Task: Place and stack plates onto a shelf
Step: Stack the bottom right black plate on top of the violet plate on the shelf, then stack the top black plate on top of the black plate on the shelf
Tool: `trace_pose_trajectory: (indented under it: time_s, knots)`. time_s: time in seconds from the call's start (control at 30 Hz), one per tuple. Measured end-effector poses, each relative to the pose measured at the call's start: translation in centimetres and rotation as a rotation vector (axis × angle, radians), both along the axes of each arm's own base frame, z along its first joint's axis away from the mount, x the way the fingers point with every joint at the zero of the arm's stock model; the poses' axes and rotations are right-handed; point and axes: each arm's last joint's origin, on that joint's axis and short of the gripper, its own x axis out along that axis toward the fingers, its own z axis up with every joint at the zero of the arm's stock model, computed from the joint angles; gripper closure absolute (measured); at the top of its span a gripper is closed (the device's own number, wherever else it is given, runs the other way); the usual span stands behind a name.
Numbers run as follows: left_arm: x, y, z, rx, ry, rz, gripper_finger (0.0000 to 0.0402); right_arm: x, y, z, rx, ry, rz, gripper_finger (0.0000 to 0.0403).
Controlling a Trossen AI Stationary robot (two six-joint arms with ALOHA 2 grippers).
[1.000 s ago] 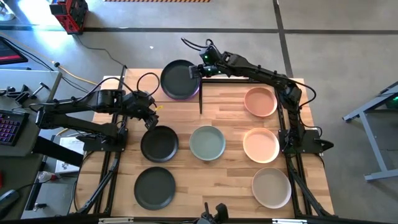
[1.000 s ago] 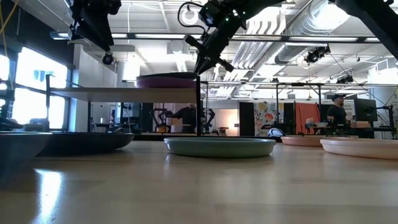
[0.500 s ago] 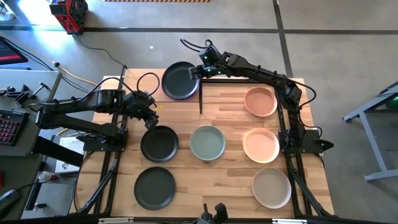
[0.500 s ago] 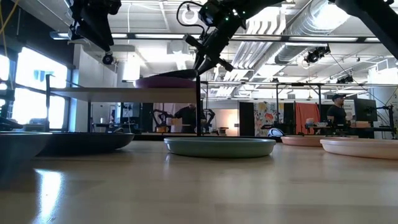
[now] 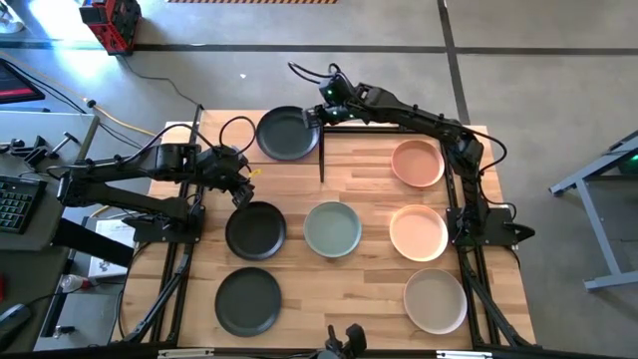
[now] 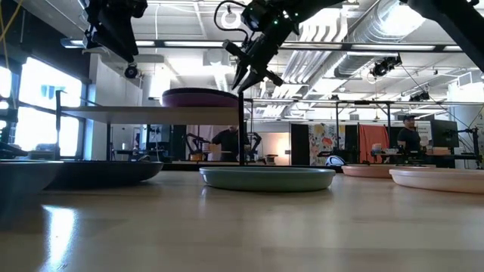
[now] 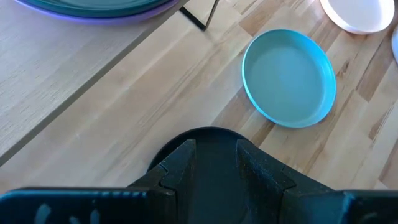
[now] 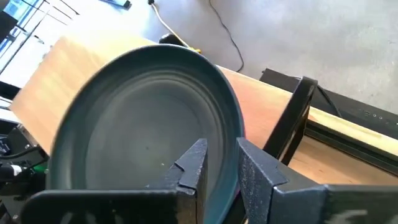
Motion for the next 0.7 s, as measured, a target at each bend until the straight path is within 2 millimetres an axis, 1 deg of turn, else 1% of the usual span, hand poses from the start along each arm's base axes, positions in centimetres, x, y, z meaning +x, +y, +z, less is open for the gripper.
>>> trace_pose_trajectory:
  time_s: [0.2,0.37,0.47,0.57,0.7]
  knots:
    - [0.0,0.0,0.0,0.0,0.0,0.0,0.0298,-0.1,0.0,1.7,-0.057,-0.015,0.037,0.0338]
    - [0.0,0.0,0.0,0.0,0.0,0.0,0.0298,-1.2,0.6,3.4,-0.069,0.088,0.131,0.0338]
    - [0.0,0.0,0.0,-0.01,-0.001,-0.007,0.0298,-1.9,1.6,4.3,-0.025,0.139,0.239,0.0338]
    - [0.0,-0.2,0.0,-0.054,-0.004,-0.038,0.0298,-2.1,3.2,5.1,0.029,0.16,0.335,0.0338]
    - [-0.4,-0.4,-0.3,-0.107,0.044,-0.063,0.0298,-2.0,5.5,5.1,0.095,0.205,0.417,0.0338]
